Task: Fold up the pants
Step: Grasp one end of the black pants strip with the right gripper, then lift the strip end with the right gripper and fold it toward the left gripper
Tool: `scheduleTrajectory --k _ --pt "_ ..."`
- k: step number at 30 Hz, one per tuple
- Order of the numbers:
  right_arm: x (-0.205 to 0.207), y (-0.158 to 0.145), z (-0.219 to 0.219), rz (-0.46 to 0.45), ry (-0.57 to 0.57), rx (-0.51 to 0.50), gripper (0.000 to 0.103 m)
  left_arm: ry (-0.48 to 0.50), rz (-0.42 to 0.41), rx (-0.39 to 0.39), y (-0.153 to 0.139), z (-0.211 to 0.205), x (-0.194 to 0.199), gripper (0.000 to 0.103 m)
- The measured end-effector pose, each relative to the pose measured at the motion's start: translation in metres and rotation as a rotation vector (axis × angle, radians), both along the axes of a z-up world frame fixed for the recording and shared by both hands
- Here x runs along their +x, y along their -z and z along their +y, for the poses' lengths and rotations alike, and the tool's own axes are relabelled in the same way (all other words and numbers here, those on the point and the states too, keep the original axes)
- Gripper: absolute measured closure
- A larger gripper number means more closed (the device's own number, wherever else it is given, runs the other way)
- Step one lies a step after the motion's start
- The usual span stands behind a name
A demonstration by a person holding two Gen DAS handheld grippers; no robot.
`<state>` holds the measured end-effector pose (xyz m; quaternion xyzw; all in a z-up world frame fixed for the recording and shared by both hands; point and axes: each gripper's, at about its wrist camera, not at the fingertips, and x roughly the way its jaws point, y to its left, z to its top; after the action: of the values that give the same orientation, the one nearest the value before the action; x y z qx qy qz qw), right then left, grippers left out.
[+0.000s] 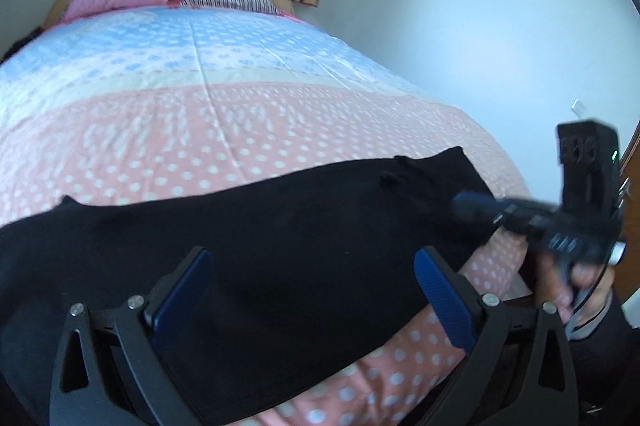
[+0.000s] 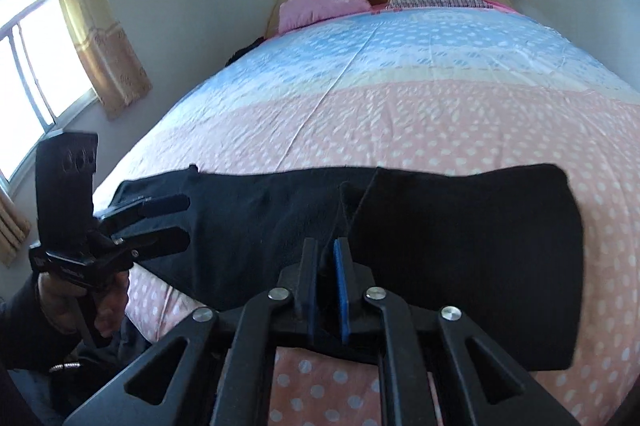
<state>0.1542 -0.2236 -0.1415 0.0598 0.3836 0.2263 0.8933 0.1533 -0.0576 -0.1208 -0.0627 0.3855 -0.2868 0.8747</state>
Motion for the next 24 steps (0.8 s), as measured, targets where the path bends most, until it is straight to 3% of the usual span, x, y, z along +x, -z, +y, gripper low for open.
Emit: scheduleTrajectory --k 3,7,9,12,18,24 --pt "0.004 0.017 0.013 0.040 -0.053 -0.050 0.098 0.030 0.026 -0.006 0.002 -0.016 0.008 0.003" --pt "-0.002 0.010 0.001 0.044 -0.086 -0.043 0.093 0.084 0.041 0.003 0.004 -0.042 0.014 0.005" --pt "-0.009 0.003 -0.010 0.016 -0.072 -0.063 0.076 0.104 0.066 -0.001 0.006 -0.055 0.016 0.009" --pt "-0.023 -0.007 -0.039 -0.022 -0.027 -0.056 0.060 0.124 0.089 -0.001 0.010 -0.073 0.020 0.011" --pt "-0.026 -0.006 -0.102 -0.048 0.146 0.090 0.059 0.141 0.123 -0.003 0.015 -0.107 0.027 0.015" --pt "-0.023 0.003 -0.100 -0.041 0.163 0.115 0.059 0.163 0.147 -0.039 0.013 -0.125 0.027 0.015"
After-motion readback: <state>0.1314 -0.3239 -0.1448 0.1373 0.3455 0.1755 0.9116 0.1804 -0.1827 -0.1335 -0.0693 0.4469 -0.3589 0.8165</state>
